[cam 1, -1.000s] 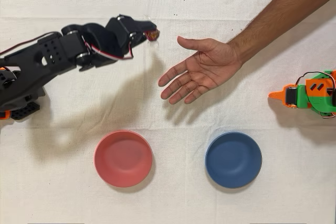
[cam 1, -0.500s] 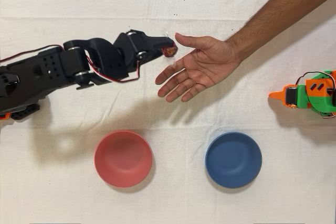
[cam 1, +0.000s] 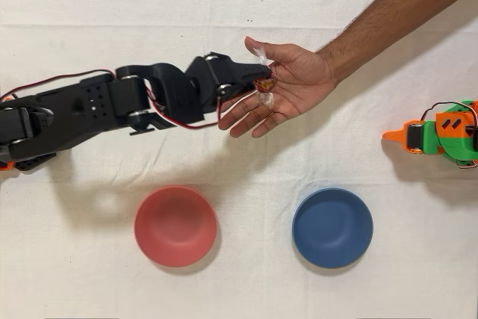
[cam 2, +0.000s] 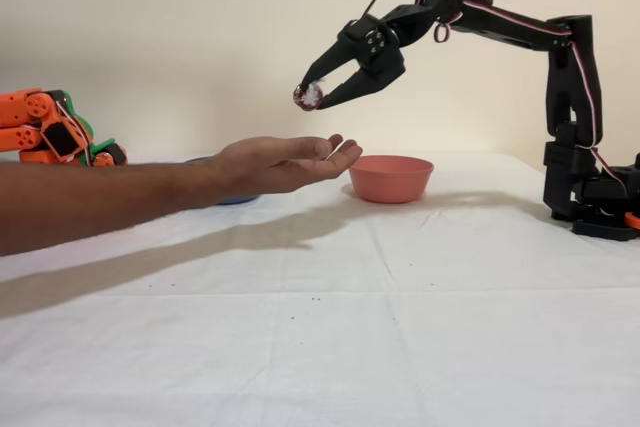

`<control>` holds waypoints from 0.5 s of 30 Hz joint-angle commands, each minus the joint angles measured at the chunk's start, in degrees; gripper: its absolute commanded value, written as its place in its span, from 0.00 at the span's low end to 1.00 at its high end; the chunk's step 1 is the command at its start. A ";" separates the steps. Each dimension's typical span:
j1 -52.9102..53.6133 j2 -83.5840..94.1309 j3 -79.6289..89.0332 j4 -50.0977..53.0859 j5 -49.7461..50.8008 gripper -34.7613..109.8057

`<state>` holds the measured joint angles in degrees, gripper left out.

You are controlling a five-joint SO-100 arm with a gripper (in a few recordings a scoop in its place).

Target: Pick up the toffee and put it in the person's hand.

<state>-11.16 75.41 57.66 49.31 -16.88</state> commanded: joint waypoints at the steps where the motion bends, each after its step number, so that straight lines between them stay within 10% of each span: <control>1: 0.18 0.88 -7.91 -0.70 -1.32 0.31; 15: 0.79 -7.12 -13.80 -0.88 -3.52 0.30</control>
<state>-10.46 66.01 48.96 49.31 -19.34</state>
